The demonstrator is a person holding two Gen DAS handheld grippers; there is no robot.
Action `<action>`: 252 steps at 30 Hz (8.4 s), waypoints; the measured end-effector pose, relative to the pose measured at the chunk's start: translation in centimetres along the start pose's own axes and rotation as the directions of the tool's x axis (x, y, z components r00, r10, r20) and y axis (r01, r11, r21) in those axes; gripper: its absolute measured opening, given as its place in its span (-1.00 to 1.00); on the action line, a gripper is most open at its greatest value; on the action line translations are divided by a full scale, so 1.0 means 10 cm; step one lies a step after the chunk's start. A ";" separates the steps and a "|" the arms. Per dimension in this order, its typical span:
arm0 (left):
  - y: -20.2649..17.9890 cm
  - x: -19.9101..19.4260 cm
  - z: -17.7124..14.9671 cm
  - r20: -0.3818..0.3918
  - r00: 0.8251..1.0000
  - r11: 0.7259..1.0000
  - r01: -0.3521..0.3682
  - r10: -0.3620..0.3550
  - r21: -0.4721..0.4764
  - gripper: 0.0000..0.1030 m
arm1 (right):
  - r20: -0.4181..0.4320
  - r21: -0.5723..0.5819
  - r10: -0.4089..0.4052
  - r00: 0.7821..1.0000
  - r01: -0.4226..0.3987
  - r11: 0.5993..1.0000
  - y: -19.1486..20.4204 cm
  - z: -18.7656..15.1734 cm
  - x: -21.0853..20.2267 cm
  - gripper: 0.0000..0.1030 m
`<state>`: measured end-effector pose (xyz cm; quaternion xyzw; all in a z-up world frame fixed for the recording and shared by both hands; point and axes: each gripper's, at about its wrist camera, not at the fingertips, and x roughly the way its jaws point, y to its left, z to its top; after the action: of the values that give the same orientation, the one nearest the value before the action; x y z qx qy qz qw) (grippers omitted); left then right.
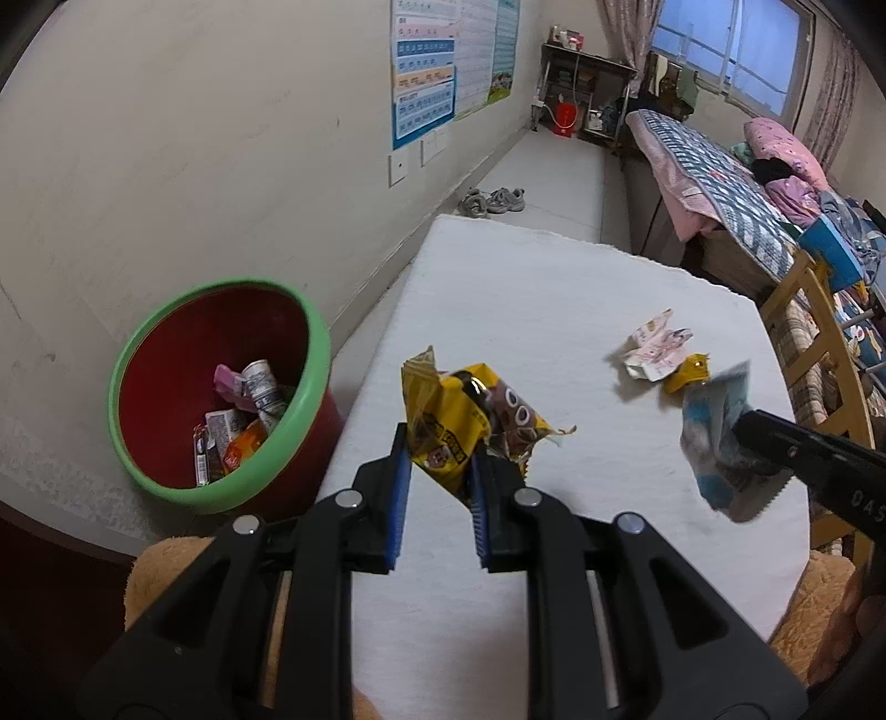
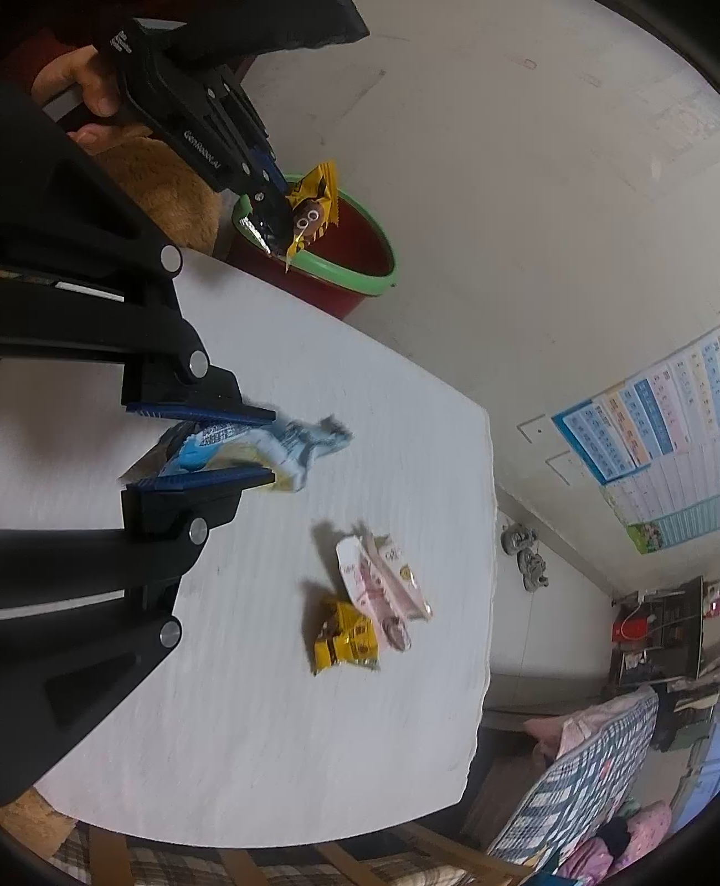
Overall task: Collect trash
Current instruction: 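Carry the yellow wrapper with the left tool over the red bin, then open the left tool over the bin while the right tool regrasps and drops the blue-white wrapper there, then grasp the pink-white wrappers with the left tool while the right tool grasps the yellow wrapper, then carry the pink-white wrappers and yellow wrapper with both tools over the red bin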
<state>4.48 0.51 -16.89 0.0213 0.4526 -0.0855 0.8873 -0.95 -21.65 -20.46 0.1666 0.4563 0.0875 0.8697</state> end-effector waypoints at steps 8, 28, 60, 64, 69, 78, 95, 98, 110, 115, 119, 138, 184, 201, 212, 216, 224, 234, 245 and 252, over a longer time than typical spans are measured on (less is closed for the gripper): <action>0.28 0.05 -0.08 -0.021 0.999 0.998 -0.043 0.042 -0.035 -0.65 | -0.019 -0.041 0.028 0.999 -0.029 0.999 0.24 0.03 0.11 -0.69; 0.88 -0.13 0.00 0.012 0.997 0.992 -0.075 0.077 -0.106 -0.64 | 0.002 -0.092 0.087 0.996 -0.087 0.992 0.57 0.27 0.23 -0.70; 1.57 -0.12 -0.07 -0.008 0.994 0.968 -0.112 0.113 -0.225 -0.64 | -0.139 -0.188 -0.016 0.990 -0.010 0.982 0.72 0.11 0.61 0.49; 1.72 -0.13 -0.12 -0.023 0.990 0.965 -0.138 0.137 -0.225 -0.64 | -0.145 -0.165 -0.124 0.982 0.100 0.981 0.45 -0.04 0.67 0.66; 1.72 -0.04 -0.15 -0.038 0.993 0.964 -0.119 0.113 -0.237 -0.63 | -0.277 -0.066 -0.156 0.948 0.143 0.988 0.03 -0.38 0.94 0.65; 1.61 0.06 -0.09 -0.033 0.996 0.972 -0.087 0.081 -0.220 -0.64 | -0.302 -0.036 -0.087 0.949 0.080 0.996 0.04 -0.51 1.07 -0.42; 2.20 0.49 0.27 -0.060 0.983 0.940 -0.185 0.175 -0.286 0.30 | -0.233 -0.329 0.211 0.949 -0.281 0.902 2.14 0.53 1.46 -0.12; 2.32 0.44 0.23 -0.057 0.981 0.917 -0.195 0.187 -0.349 0.33 | -0.241 -0.339 0.226 0.944 -0.300 0.892 2.32 0.60 1.56 0.41; 1.94 0.26 0.05 -0.046 0.986 0.943 -0.169 0.163 -0.286 0.36 | -0.080 0.066 -0.094 0.992 0.100 0.993 0.16 0.24 0.95 0.64; 1.52 0.23 0.11 -0.040 0.994 0.970 -0.110 0.104 -0.217 0.41 | -0.115 0.201 -0.291 0.950 0.309 0.930 -0.94 0.24 0.77 0.66; 1.12 0.21 0.17 -0.037 0.997 0.988 -0.066 0.061 -0.141 0.42 | -0.191 0.184 -0.238 0.952 0.273 0.944 -1.23 0.31 0.99 0.66; -1.33 0.97 0.49 -0.190 0.957 0.935 0.260 -0.217 0.241 0.52 | -0.096 0.260 -0.138 0.986 0.159 0.953 -1.53 -0.52 0.14 -0.23; -1.52 0.46 0.16 -0.134 0.984 0.929 0.159 -0.121 0.333 -0.26 | -0.119 0.268 -0.105 0.987 0.134 0.954 -1.38 -1.14 -0.05 -0.34; -0.66 -0.16 0.06 -0.021 0.995 0.984 0.098 -0.096 0.149 -0.25 | -0.066 0.057 -0.051 0.997 0.055 0.997 -0.55 -0.67 -0.07 -0.34; -0.16 -0.37 0.10 0.048 0.997 0.997 0.049 -0.052 0.059 -0.25 | -0.038 -0.075 0.010 0.999 -0.013 0.997 0.11 -0.29 0.01 -0.33; 0.05 -0.40 0.08 0.059 0.998 0.999 0.032 -0.033 0.018 -0.25 | -0.042 -0.128 0.031 0.999 -0.036 0.991 0.39 -0.20 0.08 -0.33; 0.70 -0.27 0.07 0.046 0.998 0.994 -0.038 0.042 -0.100 -0.25 | -0.059 -0.210 0.098 0.993 -0.108 0.972 0.97 0.10 0.34 -0.32; 1.54 -0.08 0.13 0.012 0.987 0.968 -0.158 0.163 -0.193 -0.25 | -0.071 -0.301 0.145 0.987 -0.160 0.940 1.68 0.52 0.75 -0.30; 1.94 0.27 0.17 -0.047 0.986 0.952 -0.169 0.162 -0.256 -0.24 | -0.144 -0.324 0.148 0.978 -0.188 0.927 2.04 0.70 1.22 -0.30; 2.08 0.46 0.20 -0.078 0.985 0.946 -0.171 0.155 -0.276 -0.23 | -0.185 -0.340 0.155 0.970 -0.211 0.916 2.17 0.74 1.42 -0.28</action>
<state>12.30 20.18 -20.29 -0.0654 0.4811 0.0541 0.8726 13.20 1.32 -19.36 0.0406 0.4812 0.2628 0.8353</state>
